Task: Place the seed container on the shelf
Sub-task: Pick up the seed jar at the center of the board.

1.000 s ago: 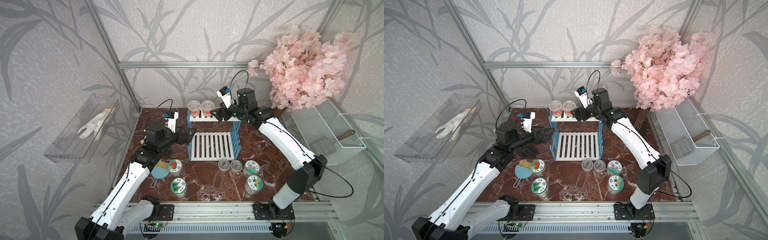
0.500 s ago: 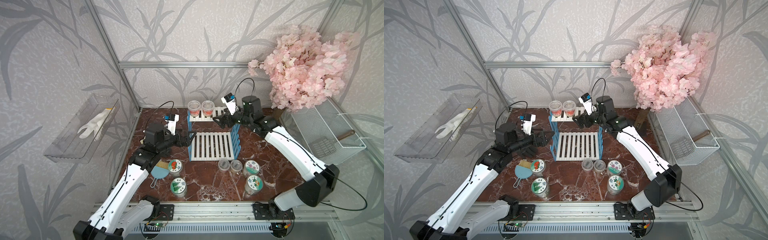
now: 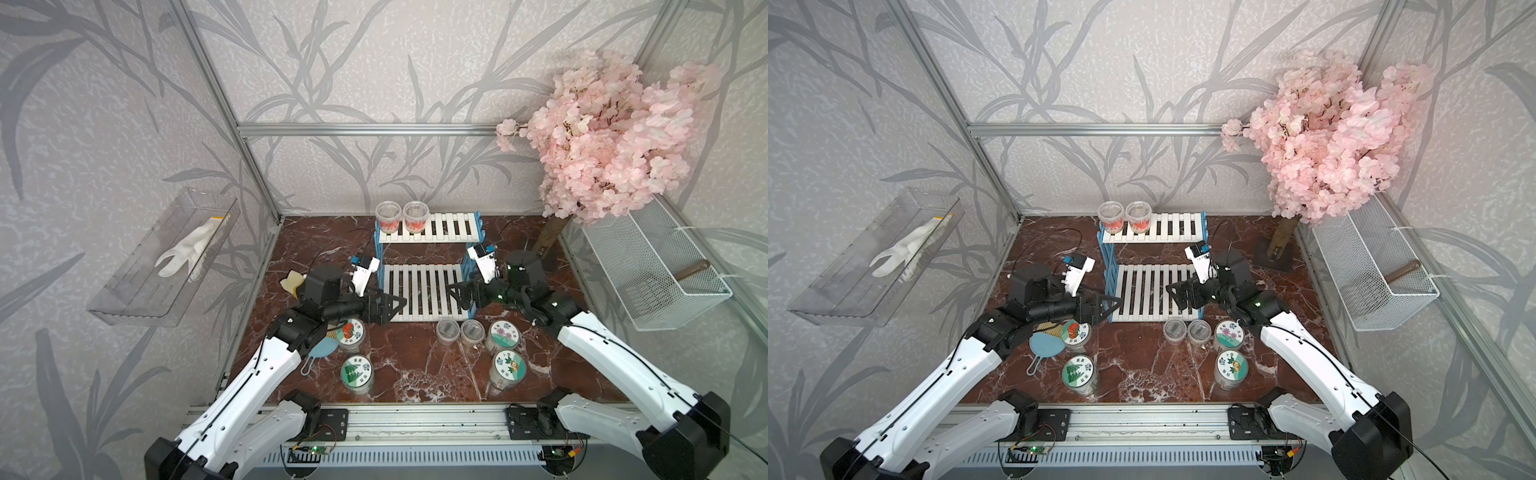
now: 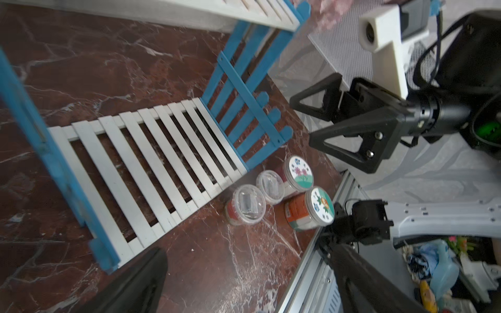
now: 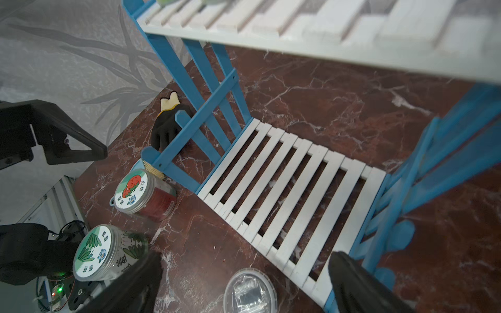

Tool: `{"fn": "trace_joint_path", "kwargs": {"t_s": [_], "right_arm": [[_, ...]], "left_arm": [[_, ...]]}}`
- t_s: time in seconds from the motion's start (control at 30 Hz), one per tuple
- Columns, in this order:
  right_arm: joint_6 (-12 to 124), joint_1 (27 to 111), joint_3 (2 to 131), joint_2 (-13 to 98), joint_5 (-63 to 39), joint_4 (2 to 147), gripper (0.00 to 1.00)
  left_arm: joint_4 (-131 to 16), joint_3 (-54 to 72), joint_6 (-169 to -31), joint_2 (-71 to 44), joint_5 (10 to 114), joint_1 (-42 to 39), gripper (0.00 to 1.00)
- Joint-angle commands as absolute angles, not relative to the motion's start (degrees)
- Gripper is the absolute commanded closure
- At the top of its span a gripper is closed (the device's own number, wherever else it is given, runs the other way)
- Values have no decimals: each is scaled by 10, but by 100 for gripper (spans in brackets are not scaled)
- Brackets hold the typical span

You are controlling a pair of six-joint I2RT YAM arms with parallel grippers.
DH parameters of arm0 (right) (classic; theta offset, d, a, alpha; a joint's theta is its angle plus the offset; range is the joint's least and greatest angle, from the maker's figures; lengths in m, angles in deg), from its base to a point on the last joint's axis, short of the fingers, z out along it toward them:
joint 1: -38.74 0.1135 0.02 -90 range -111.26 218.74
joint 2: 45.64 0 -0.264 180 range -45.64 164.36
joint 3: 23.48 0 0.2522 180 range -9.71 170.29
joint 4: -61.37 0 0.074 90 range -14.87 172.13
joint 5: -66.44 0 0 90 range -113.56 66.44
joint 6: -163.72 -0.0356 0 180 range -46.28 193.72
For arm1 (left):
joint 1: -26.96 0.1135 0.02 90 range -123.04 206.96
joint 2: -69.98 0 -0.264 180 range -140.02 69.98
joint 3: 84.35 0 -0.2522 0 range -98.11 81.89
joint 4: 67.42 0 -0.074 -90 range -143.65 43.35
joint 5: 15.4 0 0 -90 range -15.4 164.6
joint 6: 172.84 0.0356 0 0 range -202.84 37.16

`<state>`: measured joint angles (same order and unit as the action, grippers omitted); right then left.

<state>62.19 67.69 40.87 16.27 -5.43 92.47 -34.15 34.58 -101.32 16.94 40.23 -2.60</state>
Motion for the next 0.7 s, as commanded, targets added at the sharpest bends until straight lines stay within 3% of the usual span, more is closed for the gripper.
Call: {"fn": "trace_joint_path", "kwargs": {"t_s": [0.0,0.33,0.67], "right_arm": [[579,679,370,132,-41,933,1],[513,681,269,23,-114,953,1],[470,680,212,-62,-131,952,1]], "left_arm": [[-328,350,-971,159,463,-103,1],[-471,425,-902,88,560,-221,6],[-598,441,-727,-20,577,-257,1]]}}
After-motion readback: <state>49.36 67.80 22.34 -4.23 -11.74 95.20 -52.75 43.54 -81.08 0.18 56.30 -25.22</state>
